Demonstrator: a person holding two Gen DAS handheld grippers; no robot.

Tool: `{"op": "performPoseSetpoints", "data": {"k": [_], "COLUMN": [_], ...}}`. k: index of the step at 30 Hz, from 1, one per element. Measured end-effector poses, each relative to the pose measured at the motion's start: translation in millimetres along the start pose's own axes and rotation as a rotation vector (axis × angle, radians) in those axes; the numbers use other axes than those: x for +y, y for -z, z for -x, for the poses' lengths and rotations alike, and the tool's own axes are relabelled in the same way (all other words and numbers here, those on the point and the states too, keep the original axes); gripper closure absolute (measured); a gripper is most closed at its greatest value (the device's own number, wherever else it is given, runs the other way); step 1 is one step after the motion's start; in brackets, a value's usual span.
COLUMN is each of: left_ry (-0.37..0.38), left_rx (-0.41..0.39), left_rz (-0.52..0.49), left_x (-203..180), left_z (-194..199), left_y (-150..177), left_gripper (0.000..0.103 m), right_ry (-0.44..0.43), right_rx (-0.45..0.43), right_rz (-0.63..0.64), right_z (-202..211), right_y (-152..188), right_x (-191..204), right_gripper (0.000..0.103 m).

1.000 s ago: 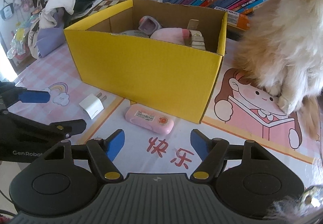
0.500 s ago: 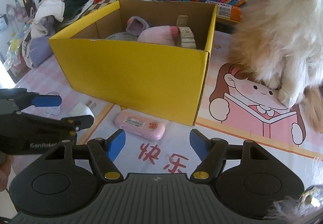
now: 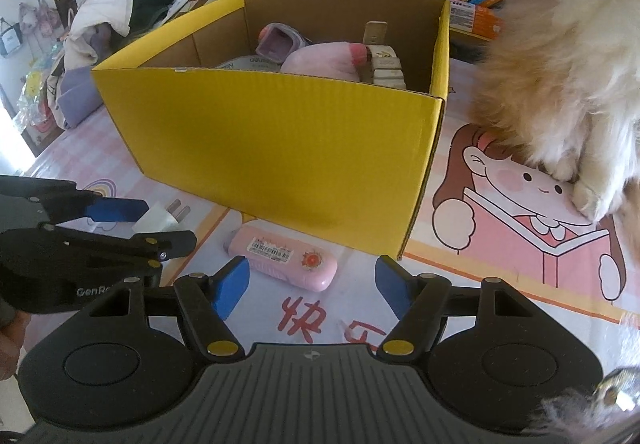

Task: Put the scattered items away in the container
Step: 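Grasp the white charger with the left tool while the right tool grasps the pink case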

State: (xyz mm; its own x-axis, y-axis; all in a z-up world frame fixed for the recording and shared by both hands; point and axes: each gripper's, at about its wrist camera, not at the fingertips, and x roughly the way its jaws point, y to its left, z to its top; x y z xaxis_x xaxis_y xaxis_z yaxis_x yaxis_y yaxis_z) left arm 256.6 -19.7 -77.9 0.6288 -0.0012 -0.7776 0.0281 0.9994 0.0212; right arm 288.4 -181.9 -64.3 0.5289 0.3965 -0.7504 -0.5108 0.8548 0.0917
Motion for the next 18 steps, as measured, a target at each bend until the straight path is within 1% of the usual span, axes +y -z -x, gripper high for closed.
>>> {"op": "performPoseSetpoints", "data": {"k": [1,6,9,14,17,18], "left_ry": [0.003,0.012,0.014,0.026,0.031,0.03], "left_rx": [-0.001,-0.003,-0.002,-0.003,-0.002,-0.004], "left_rz": [-0.003,0.004,0.017,0.056,0.085,0.093], "left_x": [-1,1,2,8,12,13], "left_z": [0,3,4,6,9,10], "left_y": [0,2,2,3,5,5], "left_gripper": [0.06,0.07,0.078,0.078,0.078,0.078], "right_ry": [-0.002,-0.017,-0.029,-0.046,-0.054,-0.051], "right_rx": [-0.002,-0.005,0.006,0.015,0.018,0.02], "right_rz": [0.002,0.008,0.006,0.013,0.034,0.041], "right_z": [-1,-7,-10,-14,-16,-17], "right_y": [0,-1,0,-1,-2,-2], "right_x": [0,1,1,3,7,8], "right_gripper": [0.034,0.034,0.034,0.035,0.038,0.042]}}
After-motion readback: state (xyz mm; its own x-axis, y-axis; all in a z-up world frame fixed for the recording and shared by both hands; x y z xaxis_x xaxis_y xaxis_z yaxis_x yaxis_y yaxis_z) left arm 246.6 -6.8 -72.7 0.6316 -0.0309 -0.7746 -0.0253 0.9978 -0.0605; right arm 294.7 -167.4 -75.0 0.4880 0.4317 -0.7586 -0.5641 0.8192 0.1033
